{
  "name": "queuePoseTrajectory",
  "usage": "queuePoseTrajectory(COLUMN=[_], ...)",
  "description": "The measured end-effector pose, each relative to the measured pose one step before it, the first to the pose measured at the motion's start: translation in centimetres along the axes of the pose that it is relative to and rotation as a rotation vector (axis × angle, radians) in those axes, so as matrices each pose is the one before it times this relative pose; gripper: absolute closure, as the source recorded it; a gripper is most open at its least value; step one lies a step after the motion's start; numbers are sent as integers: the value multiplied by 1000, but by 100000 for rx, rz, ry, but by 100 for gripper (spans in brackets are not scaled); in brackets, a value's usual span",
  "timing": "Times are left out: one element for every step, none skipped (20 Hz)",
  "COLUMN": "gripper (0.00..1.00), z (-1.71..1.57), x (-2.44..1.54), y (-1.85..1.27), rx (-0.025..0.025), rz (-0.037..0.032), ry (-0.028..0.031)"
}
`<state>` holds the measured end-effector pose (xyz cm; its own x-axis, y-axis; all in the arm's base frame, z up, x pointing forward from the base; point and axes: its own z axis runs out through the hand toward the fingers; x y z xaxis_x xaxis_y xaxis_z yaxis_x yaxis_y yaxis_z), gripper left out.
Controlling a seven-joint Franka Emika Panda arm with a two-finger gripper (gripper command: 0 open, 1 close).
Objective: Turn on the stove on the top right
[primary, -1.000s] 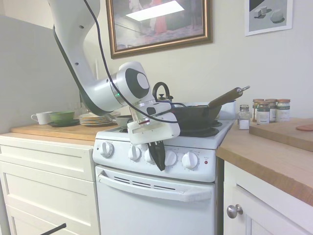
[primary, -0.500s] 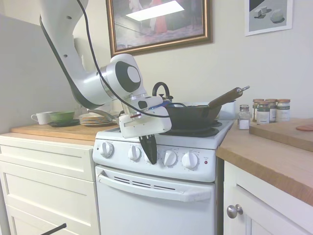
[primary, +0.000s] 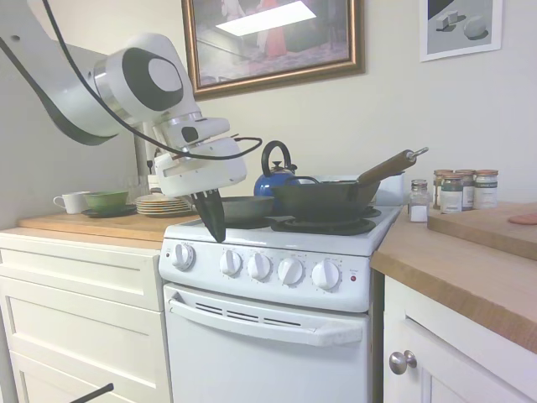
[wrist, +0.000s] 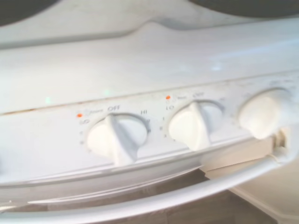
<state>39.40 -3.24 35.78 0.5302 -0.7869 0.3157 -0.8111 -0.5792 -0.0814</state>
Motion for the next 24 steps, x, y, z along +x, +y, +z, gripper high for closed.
queuePoseTrajectory(gripper=[0,0,0,0,0,0,0,0,0,0,0,0,0,0,0,0,0,0,0,0,0,0,0,0], z=[-740,-414,-106,15,3,-3,-21,-12,-1,-3,-26,-44,-29,-39,-60,-58,-52,-67,-76,-69,-48,-18,-5,-2], x=[16,13,23,-4,-33,-74,-67,-31,-5,-7,6,35,65,68,47,53,56,50,27,30,26,14,-1,-3], y=[-20,18,46,16,-21,-58,-57,-28,-4,-7,-3,14,23,15,9,13,22,15,-15,-3,4,5,-3,-4], rx=[268,99,-151,-116,-19,43,89,57,19,36,101,145,119,157,181,154,164,250,326,293,236,132,106,147], rz=[126,191,129,40,-34,-131,-137,-18,42,74,189,298,344,385,291,228,317,431,405,317,271,161,35,25], ry=[664,388,32,-60,-34,-51,-40,-44,-36,-61,-75,-63,-72,-100,-30,20,-41,-138,-214,-182,-188,-145,-149,-241])
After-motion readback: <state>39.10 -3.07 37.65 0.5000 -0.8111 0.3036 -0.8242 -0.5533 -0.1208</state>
